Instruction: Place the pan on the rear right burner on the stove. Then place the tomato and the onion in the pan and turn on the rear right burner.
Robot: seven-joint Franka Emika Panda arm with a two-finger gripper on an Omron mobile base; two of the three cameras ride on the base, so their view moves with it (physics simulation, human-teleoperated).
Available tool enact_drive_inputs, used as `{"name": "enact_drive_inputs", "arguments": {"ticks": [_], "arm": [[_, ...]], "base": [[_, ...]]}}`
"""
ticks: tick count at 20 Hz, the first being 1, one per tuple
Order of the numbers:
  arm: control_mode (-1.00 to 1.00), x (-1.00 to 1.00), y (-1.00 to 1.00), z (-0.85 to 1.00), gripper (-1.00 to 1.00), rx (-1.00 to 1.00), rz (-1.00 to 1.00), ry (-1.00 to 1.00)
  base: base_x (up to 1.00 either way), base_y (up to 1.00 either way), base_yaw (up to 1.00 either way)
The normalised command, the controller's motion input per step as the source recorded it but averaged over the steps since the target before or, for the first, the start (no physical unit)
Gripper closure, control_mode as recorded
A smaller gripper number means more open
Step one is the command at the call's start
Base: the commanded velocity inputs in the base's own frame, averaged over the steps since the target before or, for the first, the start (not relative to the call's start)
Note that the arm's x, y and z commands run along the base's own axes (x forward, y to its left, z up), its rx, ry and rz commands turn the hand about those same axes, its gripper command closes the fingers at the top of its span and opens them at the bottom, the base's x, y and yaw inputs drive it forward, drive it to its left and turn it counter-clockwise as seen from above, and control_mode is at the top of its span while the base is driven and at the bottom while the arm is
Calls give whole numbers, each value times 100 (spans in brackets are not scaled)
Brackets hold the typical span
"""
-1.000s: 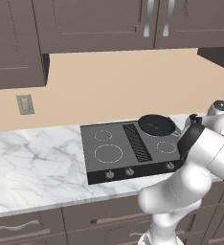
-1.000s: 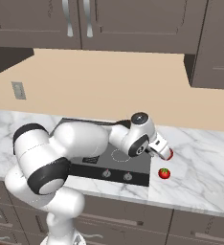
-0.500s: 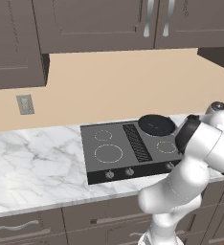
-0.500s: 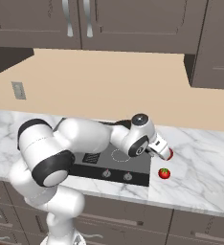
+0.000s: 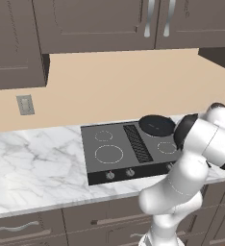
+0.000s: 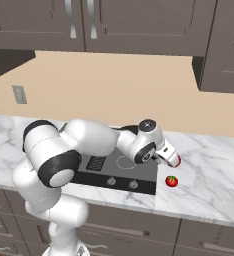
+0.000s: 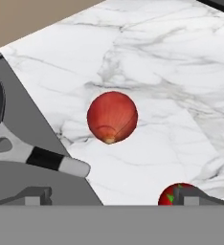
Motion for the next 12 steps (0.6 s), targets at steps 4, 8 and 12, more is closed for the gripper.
{"name": "enact_drive_inputs", "arguments": {"ticks": [4, 8, 12], "arm": [[-100, 10, -6, -6, -100, 0, 0, 0], [-100, 6, -7, -6, -100, 0, 0, 0], [-100, 3, -11, -5, -100, 0, 0, 0]], "base": [[0, 0, 0], [0, 0, 0], [0, 0, 0]]}}
